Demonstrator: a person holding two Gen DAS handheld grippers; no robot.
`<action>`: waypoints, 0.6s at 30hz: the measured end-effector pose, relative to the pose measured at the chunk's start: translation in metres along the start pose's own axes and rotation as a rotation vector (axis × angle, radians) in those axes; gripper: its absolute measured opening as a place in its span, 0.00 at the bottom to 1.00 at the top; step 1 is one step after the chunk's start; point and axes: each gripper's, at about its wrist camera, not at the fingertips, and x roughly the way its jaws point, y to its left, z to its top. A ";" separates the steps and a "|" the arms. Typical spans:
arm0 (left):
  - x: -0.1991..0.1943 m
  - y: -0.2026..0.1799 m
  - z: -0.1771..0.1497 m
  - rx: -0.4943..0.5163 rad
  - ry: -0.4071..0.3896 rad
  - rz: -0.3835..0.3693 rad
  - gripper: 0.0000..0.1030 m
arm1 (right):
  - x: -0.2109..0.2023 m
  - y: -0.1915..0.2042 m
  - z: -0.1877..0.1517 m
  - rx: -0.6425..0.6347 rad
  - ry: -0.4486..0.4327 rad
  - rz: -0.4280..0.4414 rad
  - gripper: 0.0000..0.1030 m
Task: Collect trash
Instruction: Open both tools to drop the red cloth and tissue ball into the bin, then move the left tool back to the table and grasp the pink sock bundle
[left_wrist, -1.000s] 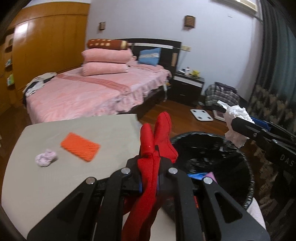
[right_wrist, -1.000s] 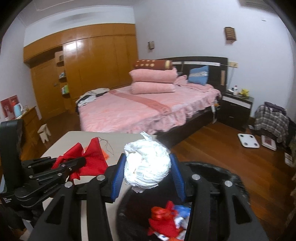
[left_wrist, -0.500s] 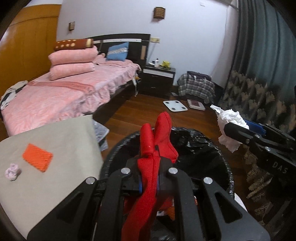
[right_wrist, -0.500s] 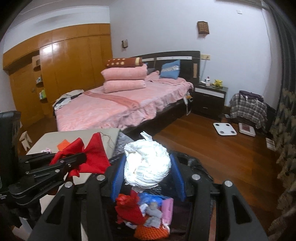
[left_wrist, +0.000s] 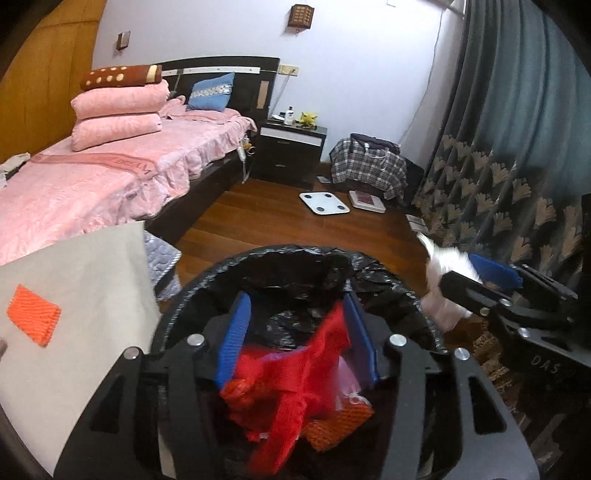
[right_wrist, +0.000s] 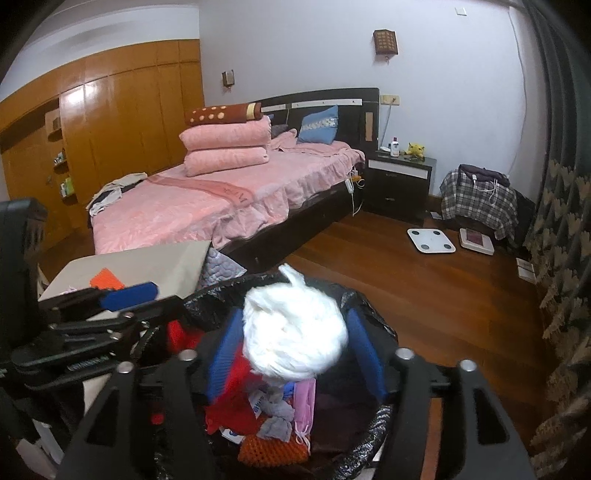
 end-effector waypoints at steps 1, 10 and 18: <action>-0.002 0.003 0.000 -0.001 -0.001 0.010 0.56 | 0.000 0.000 -0.001 0.003 -0.004 0.001 0.72; -0.045 0.042 -0.006 -0.012 -0.057 0.157 0.84 | -0.005 0.014 0.001 -0.007 -0.034 0.028 0.94; -0.083 0.086 -0.016 -0.075 -0.083 0.264 0.87 | 0.006 0.052 0.012 -0.028 -0.037 0.092 0.94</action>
